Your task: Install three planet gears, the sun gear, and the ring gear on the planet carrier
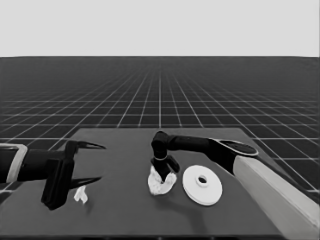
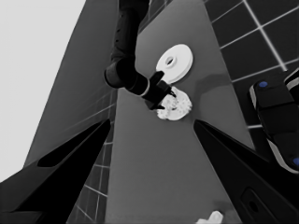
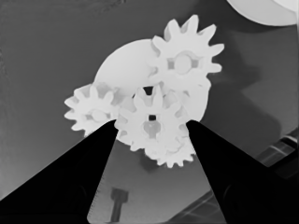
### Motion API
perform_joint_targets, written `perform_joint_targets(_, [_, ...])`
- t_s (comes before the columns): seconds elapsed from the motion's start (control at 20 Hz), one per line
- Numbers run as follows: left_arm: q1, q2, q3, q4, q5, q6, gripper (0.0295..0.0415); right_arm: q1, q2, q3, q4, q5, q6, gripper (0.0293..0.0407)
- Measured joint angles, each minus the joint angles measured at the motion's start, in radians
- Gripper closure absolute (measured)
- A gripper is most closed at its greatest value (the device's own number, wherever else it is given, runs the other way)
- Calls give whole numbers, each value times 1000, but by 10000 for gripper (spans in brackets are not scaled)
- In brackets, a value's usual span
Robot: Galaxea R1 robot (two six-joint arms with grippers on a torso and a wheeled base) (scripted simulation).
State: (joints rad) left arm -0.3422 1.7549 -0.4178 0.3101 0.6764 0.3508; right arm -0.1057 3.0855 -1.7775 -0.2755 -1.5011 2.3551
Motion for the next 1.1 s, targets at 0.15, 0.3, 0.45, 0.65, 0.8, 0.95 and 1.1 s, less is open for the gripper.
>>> perform_joint_targets(0.15, [0,0,0,0,0,0,326,-1,0,0,0,0,12,320])
perform_joint_targets(0.3, [0,0,0,0,0,0,326,-2,0,0,0,0,15,315])
perform_joint_targets(0.45, [0,0,0,0,0,0,326,-2,0,0,0,0,15,315])
perform_joint_targets(0.65, [0,0,0,0,0,0,326,107,-14,65,88,-39,-773,312])
perform_joint_targets(0.8, [0,0,0,0,0,0,326,130,-16,71,110,-39,-943,315])
perform_joint_targets(0.95, [0,0,0,0,0,0,326,134,-17,72,115,-38,-979,315])
perform_joint_targets(1.1, [0,0,0,0,0,0,326,-108,-717,882,-234,196,-1663,305])
